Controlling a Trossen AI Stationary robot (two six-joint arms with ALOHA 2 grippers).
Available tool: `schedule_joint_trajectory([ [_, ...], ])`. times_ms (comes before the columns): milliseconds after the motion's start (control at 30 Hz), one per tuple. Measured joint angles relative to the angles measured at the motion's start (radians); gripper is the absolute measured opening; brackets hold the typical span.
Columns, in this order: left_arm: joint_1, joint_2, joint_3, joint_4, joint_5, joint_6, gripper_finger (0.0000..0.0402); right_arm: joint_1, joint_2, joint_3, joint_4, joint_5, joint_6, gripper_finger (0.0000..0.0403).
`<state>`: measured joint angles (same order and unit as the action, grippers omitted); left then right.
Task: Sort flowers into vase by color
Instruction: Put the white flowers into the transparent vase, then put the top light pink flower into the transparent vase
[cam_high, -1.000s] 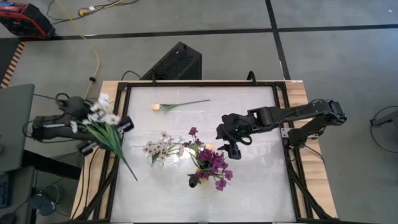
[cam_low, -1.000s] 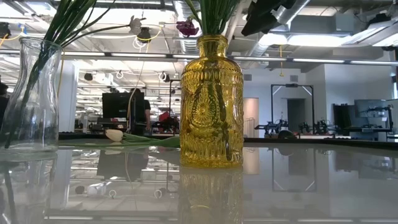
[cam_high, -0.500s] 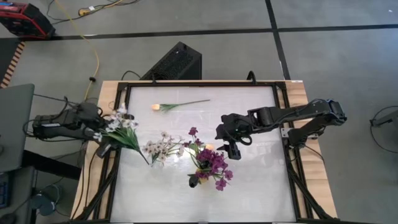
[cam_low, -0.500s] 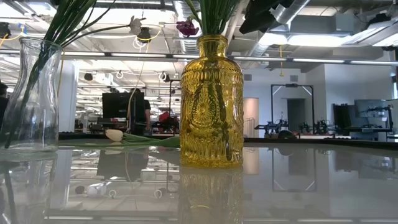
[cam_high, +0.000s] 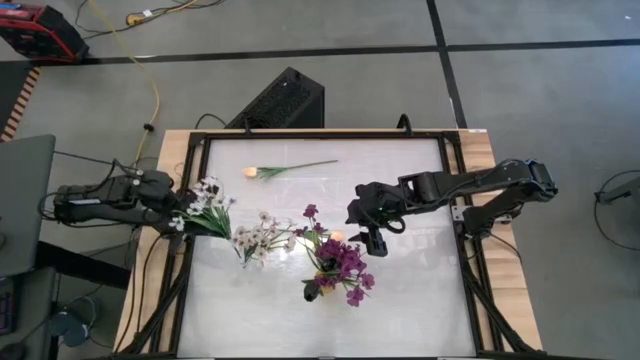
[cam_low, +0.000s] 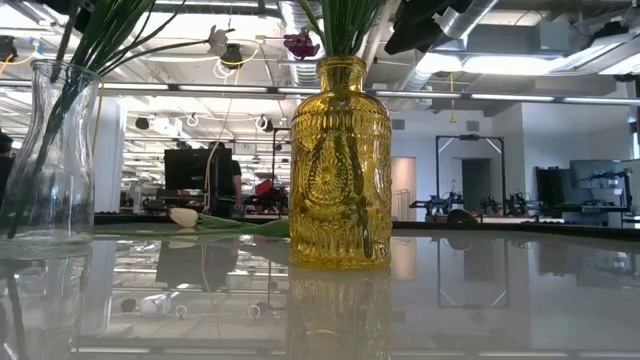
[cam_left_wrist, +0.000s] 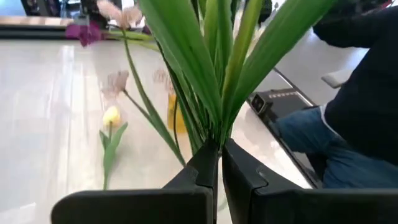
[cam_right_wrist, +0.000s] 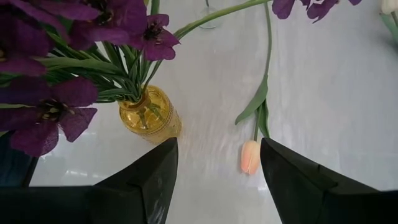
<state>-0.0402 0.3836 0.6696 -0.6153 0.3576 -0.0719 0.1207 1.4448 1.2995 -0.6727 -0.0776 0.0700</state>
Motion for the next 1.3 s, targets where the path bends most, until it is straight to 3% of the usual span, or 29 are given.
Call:
schedule_joint_trajectory([
  [633,0.0,0.002,-0.067,0.005,0.035,0.016,0.0008,0.0,0.0,0.0,0.0,0.0,0.0,0.0255],
  [1067,0.0,0.002,-0.066,-0.072,-0.017,-0.139,0.0142,0.0,0.0,0.0,0.0,0.0,-0.003,0.0255],
  [1300,0.0,0.002,-0.066,-0.15,0.046,-0.221,0.0166,-0.005,0.0,0.0,0.0,0.0,-0.018,0.0255],
])
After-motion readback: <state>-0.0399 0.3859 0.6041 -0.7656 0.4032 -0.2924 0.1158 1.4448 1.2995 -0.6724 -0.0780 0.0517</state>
